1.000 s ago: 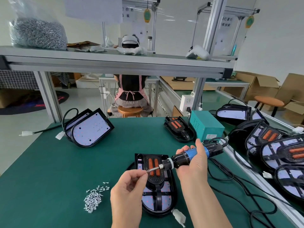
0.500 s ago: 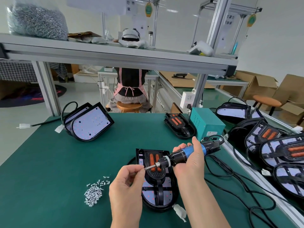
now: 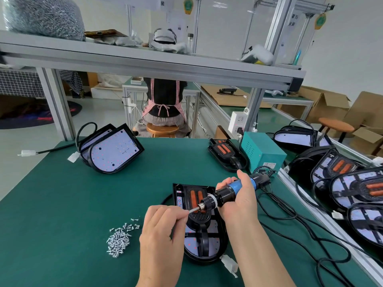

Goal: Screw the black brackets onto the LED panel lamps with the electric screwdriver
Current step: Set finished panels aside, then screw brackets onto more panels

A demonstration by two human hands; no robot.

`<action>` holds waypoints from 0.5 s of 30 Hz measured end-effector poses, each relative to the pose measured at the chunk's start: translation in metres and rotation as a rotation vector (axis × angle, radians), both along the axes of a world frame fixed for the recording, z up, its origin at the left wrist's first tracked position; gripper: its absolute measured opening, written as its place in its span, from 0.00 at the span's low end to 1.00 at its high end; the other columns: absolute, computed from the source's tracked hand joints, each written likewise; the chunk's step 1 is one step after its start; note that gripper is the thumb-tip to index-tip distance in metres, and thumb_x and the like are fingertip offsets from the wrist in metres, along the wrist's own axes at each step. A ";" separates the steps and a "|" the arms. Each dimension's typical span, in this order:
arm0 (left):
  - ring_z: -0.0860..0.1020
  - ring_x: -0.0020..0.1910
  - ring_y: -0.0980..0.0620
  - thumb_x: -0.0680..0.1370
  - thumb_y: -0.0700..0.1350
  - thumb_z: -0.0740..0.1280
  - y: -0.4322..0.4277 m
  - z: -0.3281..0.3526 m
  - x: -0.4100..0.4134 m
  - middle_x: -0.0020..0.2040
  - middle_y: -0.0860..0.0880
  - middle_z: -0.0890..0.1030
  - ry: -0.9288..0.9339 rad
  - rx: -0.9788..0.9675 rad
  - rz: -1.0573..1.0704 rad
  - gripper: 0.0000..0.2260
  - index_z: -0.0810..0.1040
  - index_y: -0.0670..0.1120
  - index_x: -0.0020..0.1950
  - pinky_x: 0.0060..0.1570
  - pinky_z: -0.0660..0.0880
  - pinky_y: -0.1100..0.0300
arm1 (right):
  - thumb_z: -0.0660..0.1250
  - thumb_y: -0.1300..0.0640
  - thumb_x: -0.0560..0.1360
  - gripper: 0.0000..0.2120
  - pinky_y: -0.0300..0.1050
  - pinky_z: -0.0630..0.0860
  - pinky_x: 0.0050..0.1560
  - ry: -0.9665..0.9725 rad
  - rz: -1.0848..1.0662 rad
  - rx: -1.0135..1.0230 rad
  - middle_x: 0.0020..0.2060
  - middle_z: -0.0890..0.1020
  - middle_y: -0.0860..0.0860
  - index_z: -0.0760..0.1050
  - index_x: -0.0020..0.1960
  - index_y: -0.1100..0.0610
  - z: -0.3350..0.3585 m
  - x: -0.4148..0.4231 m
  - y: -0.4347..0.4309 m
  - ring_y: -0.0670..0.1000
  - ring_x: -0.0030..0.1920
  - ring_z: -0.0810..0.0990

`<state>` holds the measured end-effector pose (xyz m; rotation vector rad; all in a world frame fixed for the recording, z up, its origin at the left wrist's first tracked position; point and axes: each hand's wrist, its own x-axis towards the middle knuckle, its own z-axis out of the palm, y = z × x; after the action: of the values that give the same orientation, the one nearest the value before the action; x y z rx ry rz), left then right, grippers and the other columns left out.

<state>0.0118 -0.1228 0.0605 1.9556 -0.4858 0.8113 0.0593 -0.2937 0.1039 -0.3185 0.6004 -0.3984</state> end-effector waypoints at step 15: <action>0.74 0.44 0.54 0.72 0.37 0.71 -0.005 -0.003 0.017 0.40 0.57 0.80 -0.099 0.001 -0.022 0.04 0.83 0.44 0.40 0.47 0.71 0.69 | 0.72 0.58 0.76 0.12 0.38 0.75 0.26 -0.017 -0.023 0.026 0.25 0.76 0.51 0.69 0.48 0.58 -0.002 0.011 -0.005 0.47 0.22 0.75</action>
<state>0.0291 -0.1281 0.0579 1.9139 -0.5651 0.8969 0.0705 -0.2988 0.1019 -0.2836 0.5929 -0.4148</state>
